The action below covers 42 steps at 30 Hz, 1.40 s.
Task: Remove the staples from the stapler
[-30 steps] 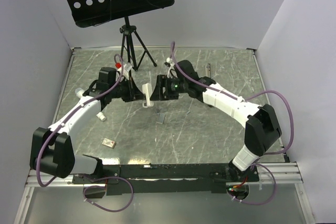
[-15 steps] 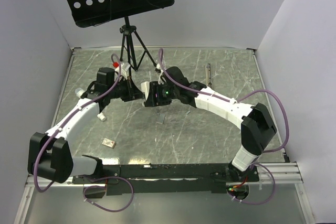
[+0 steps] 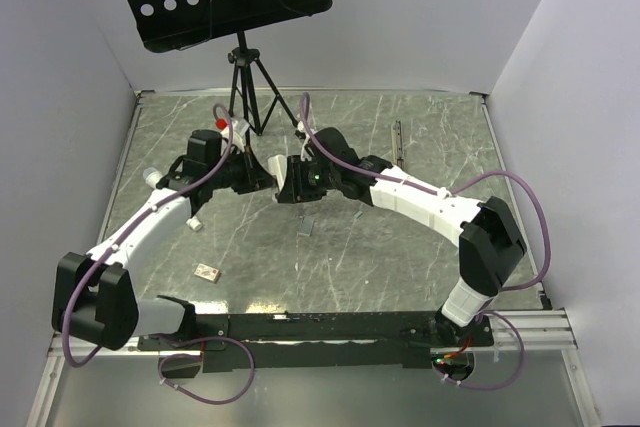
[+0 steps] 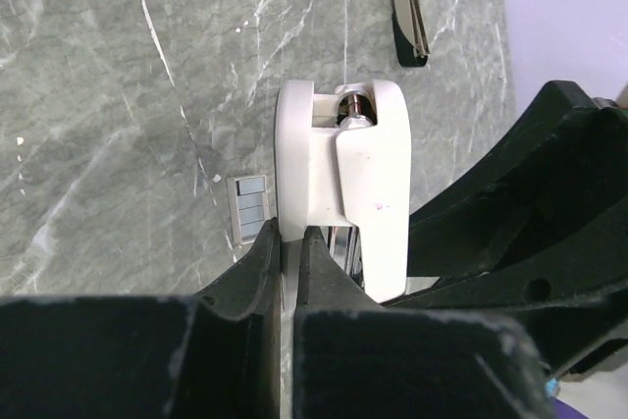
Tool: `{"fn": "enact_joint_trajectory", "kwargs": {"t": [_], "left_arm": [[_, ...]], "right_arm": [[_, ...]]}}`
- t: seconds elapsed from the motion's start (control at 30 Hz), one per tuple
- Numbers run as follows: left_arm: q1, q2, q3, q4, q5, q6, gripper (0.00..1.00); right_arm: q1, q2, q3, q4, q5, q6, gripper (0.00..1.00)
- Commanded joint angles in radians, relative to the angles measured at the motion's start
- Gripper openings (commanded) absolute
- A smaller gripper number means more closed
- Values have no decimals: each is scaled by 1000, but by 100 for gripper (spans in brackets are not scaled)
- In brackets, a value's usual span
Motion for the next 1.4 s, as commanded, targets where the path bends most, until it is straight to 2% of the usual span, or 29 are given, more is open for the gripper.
{"fn": "enact_joint_trajectory", "kwargs": {"t": [0.0, 0.07, 0.37, 0.63, 0.77, 1.0, 1.13, 1.37], "left_arm": [[-4, 4, 41, -80, -145, 61, 1], [-9, -13, 35, -68, -163, 68, 1], [-47, -99, -54, 10, -234, 147, 1], [-96, -129, -98, 110, -99, 201, 1], [-121, -130, -117, 127, -61, 236, 1], [-135, -94, -106, 126, -19, 250, 1], [-136, -58, -95, 110, -4, 264, 1], [-141, -45, -89, 127, 42, 276, 1]], "right_arm": [[-42, -80, 70, -78, 72, -63, 28], [-64, -90, 87, -114, 78, -74, 28], [-173, -191, 43, -82, 10, -110, 26], [-262, -186, 43, 9, -79, -117, 26], [-290, -163, 77, 30, -131, -155, 34], [-307, -114, 67, 112, -194, -157, 37], [-305, -56, 55, 156, -232, -156, 45], [-307, 19, 46, 256, -246, -99, 50]]}}
